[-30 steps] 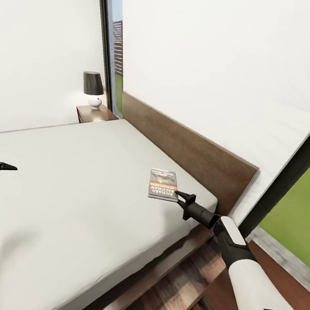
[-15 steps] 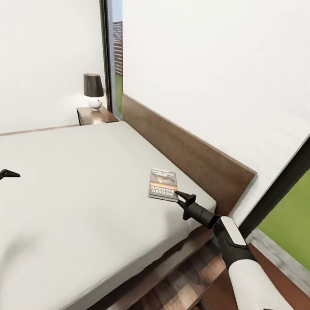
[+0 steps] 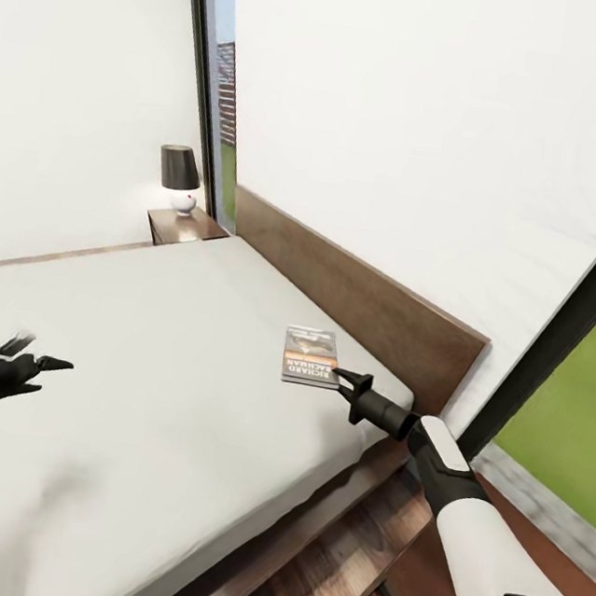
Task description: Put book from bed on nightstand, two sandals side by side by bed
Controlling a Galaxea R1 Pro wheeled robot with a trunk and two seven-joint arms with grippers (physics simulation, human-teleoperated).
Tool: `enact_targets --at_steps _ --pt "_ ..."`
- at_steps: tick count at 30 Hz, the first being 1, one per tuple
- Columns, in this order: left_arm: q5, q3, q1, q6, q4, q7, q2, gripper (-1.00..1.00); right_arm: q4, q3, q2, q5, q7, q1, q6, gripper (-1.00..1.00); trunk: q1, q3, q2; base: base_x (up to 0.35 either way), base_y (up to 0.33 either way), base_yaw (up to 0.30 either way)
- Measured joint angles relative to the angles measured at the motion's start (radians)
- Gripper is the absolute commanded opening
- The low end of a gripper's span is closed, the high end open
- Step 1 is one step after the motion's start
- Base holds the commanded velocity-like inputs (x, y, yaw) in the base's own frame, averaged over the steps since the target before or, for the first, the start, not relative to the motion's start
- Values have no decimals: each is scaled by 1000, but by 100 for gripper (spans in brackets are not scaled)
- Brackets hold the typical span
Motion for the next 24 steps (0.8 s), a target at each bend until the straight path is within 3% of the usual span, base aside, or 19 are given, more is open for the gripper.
enact_targets --at_steps 5,15,21,24 --pt "2 5 67 -91 1 -92 -48 100 0 25 2 16 0 0 1 -100 -19 16 35 0 0 0" --pt "5 6 151 -165 1 -227 -67 100 1 40 3 37 5 2 1 -100 -58 47 105 0 0 0" --pt "10 6 200 -238 1 -280 -70 100 0 62 4 99 46 6 1 -100 -62 50 112 0 0 0" --pt "12 7 226 -275 1 -312 -73 100 4 71 4 154 112 8 0 -100 -62 50 112 0 0 0"
